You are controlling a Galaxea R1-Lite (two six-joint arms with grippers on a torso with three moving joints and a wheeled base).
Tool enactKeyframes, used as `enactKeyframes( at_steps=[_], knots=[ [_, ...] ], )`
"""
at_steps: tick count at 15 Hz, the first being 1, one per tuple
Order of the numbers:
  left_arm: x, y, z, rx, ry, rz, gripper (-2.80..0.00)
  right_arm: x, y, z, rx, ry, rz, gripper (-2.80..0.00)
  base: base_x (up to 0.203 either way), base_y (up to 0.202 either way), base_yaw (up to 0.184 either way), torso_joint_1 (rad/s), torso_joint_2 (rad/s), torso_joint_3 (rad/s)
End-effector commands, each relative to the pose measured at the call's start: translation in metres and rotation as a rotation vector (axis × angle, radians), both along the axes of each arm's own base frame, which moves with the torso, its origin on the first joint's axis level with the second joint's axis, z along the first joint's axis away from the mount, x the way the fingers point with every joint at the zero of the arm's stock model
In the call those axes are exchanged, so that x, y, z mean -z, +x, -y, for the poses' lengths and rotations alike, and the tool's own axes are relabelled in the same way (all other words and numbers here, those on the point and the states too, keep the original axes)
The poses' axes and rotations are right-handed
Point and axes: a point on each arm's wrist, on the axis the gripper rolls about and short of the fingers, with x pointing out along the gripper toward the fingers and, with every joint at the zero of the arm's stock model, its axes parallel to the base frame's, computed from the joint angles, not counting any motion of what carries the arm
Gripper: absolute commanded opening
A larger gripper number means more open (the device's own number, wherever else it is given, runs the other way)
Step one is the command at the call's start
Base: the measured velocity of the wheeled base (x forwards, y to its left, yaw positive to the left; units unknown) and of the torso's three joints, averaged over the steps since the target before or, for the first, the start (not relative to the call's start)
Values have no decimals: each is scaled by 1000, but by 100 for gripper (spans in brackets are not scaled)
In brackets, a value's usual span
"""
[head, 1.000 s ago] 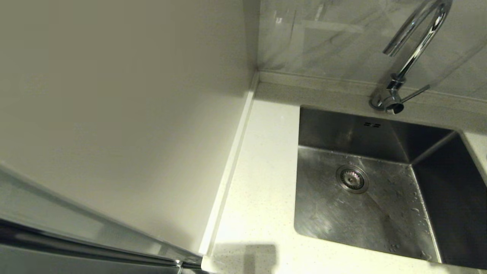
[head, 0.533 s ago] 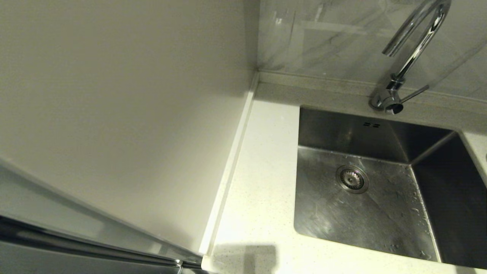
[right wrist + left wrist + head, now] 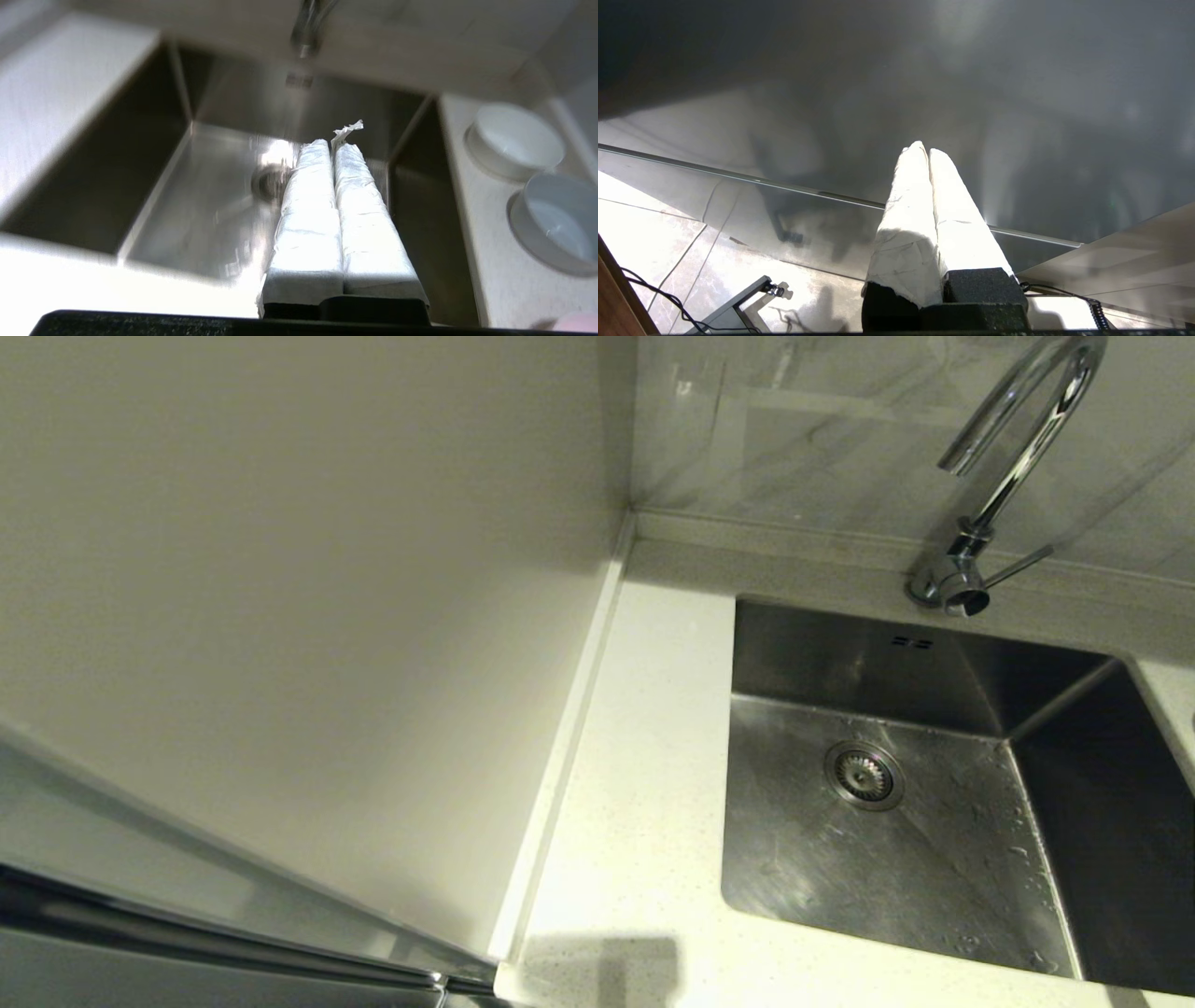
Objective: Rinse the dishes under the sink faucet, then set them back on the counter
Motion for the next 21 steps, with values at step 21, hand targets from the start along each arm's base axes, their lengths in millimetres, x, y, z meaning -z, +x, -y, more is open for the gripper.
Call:
enactKeyframes(
  at_steps=[21],
  knots=[
    [0,0,0,-1,-1,4,-280,71,-15,-2,-123,46,-222,-280,0,0,0,0,0,0]
  ],
)
